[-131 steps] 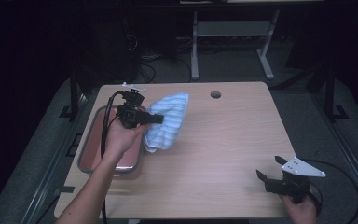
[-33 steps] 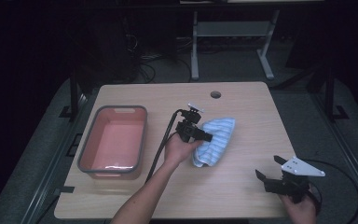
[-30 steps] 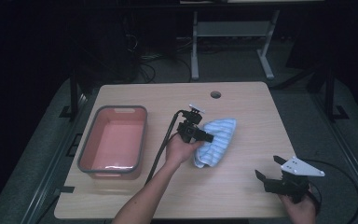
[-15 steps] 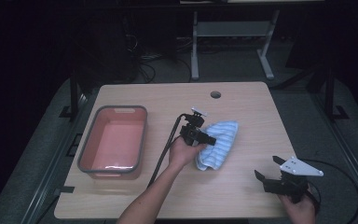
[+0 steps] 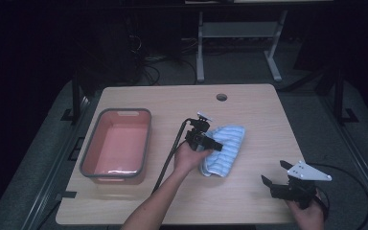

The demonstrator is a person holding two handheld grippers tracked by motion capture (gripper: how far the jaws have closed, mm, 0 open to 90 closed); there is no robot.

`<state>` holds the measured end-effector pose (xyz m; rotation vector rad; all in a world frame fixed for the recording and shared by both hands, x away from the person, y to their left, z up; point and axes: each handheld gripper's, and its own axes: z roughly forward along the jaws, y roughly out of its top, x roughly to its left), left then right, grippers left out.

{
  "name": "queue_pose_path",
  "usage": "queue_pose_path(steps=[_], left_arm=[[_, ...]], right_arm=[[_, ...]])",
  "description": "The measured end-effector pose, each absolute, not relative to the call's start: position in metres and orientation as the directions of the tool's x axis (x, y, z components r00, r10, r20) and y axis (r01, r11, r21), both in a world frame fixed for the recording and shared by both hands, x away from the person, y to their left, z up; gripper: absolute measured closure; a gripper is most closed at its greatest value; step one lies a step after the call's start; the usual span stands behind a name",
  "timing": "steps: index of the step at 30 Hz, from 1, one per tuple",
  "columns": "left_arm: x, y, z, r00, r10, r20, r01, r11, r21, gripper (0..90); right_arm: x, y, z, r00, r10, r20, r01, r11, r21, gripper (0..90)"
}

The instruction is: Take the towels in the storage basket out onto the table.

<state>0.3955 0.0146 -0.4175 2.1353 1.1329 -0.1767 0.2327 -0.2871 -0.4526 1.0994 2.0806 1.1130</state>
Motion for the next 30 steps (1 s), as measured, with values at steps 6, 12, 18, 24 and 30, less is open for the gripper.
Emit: queue_pose_path(steps=[6, 12, 18, 24, 30], left_arm=[[0.393, 0.02, -0.412, 0.611, 0.668, -0.424, 0.765, -0.36, 0.534, 42.6], [0.388, 0.027, -0.404, 0.626, 0.66, -0.416, 0.748, -0.355, 0.561, 38.3], [0.381, 0.038, -0.399, 0.643, 0.645, -0.413, 0.729, -0.349, 0.589, 37.2], [0.375, 0.049, -0.397, 0.649, 0.64, -0.412, 0.719, -0.339, 0.607, 35.8], [0.371, 0.063, -0.397, 0.646, 0.648, -0.403, 0.715, -0.329, 0.616, 35.1]], right_arm=[[0.232, -0.286, -0.453, -0.527, 0.847, -0.068, 0.409, 0.323, 0.853, 14.2], [0.233, -0.287, -0.453, -0.524, 0.849, -0.07, 0.409, 0.323, 0.853, 14.2], [0.232, -0.285, -0.454, -0.521, 0.851, -0.067, 0.419, 0.323, 0.849, 14.2], [0.233, -0.285, -0.454, -0.523, 0.849, -0.078, 0.415, 0.333, 0.846, 14.2], [0.233, -0.286, -0.455, -0.52, 0.851, -0.076, 0.417, 0.33, 0.847, 14.2]])
